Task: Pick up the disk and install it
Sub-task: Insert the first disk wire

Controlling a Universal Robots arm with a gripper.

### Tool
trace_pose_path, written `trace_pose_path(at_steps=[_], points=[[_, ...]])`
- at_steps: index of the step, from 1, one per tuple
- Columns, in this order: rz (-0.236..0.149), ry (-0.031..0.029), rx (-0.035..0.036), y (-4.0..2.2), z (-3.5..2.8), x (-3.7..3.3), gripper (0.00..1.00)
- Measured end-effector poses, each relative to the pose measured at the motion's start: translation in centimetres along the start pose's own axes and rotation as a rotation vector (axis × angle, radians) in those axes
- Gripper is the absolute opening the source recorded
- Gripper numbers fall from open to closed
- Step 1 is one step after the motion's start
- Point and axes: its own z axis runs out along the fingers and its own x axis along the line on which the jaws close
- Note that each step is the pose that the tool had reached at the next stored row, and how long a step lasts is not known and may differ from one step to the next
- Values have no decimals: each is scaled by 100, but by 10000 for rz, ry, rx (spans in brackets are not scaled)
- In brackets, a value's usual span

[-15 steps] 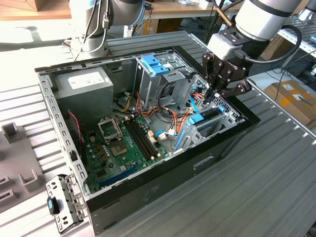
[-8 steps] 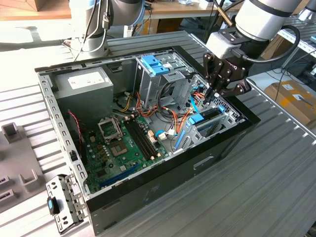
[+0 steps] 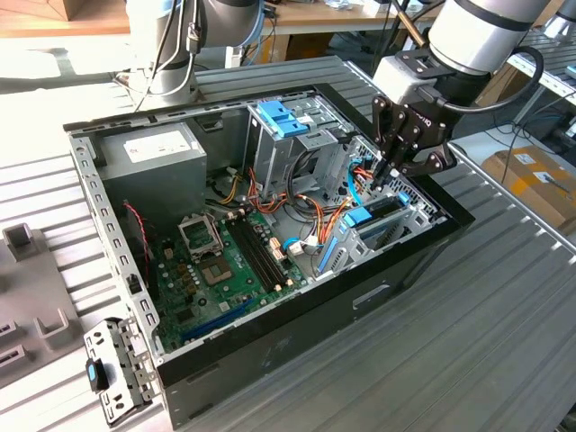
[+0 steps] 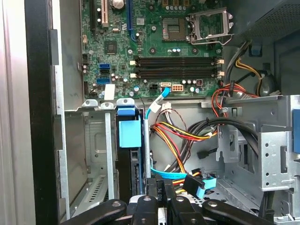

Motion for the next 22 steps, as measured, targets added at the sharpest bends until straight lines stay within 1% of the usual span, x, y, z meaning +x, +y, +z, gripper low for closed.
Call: trace_pose_path(at_steps=[4, 5, 6, 7, 8, 9, 10, 13, 17, 22], points=[[16, 2, 1, -2, 0, 3, 17], [17, -31, 0, -5, 1, 12, 17], [18, -123, -6, -7, 0, 19, 17], [18, -277, -13, -8, 1, 26, 17], [19, -497, -24, -8, 0, 33, 17], [21, -660, -33, -9, 0, 39, 17], [22, -801, -39, -10, -1, 51, 17], [21, -813, -41, -13, 6, 70, 17], [22, -810, -44, -17, 46, 102, 17], [22, -812, -44, -20, 75, 137, 17]])
